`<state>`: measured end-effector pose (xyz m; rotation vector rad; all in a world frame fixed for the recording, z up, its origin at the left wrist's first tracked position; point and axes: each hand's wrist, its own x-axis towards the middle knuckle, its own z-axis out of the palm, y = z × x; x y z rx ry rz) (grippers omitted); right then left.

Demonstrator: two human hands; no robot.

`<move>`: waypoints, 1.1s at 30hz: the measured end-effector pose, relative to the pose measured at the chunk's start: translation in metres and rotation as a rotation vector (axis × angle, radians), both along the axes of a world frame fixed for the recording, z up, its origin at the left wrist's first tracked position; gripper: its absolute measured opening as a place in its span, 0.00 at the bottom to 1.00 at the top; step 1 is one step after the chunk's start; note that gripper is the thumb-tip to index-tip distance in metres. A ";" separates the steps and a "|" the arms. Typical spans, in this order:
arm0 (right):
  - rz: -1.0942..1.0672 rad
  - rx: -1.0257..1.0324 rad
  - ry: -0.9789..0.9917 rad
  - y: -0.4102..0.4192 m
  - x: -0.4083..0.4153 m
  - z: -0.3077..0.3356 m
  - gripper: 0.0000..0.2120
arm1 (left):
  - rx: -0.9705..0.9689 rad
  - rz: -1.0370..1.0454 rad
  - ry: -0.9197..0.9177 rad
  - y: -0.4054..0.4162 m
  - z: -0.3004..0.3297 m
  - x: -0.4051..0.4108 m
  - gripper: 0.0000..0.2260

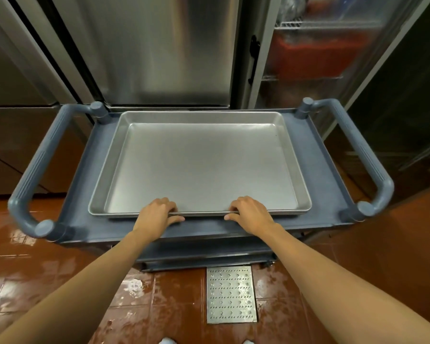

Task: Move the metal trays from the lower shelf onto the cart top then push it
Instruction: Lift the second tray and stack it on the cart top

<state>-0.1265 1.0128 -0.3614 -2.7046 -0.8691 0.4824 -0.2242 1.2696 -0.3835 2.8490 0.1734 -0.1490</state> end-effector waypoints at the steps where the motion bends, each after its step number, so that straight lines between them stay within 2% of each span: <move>1: -0.004 0.005 0.000 0.000 -0.001 0.000 0.16 | -0.013 0.003 0.013 -0.001 0.001 0.000 0.16; 8: -0.025 0.000 0.013 0.000 -0.007 0.003 0.17 | -0.056 0.028 0.046 -0.002 0.001 -0.003 0.14; 12: -0.036 -0.020 0.058 0.001 -0.009 0.008 0.17 | -0.071 0.038 0.124 -0.004 0.011 0.000 0.15; 14: -0.054 -0.007 0.120 0.000 -0.008 0.016 0.17 | -0.129 0.043 0.149 -0.009 0.025 0.003 0.16; 16: -0.089 0.058 0.159 0.001 -0.004 0.031 0.18 | -0.237 0.061 0.095 -0.018 0.048 0.010 0.16; 20: -0.228 0.423 0.125 0.008 0.011 0.086 0.17 | -0.436 0.119 -0.200 -0.044 0.119 0.034 0.15; 23: -0.344 0.780 0.046 0.016 0.020 0.144 0.14 | -0.695 0.183 -0.456 -0.070 0.184 0.049 0.17; 25: -0.383 1.010 0.065 0.017 0.019 0.185 0.12 | -0.840 0.193 -0.600 -0.087 0.222 0.052 0.18; 29: -0.349 1.415 0.080 -0.005 0.004 0.259 0.11 | -1.018 0.149 -0.836 -0.121 0.280 0.047 0.17; 33: -0.290 1.617 0.036 -0.046 -0.014 0.305 0.14 | -1.137 0.103 -0.981 -0.158 0.311 0.039 0.19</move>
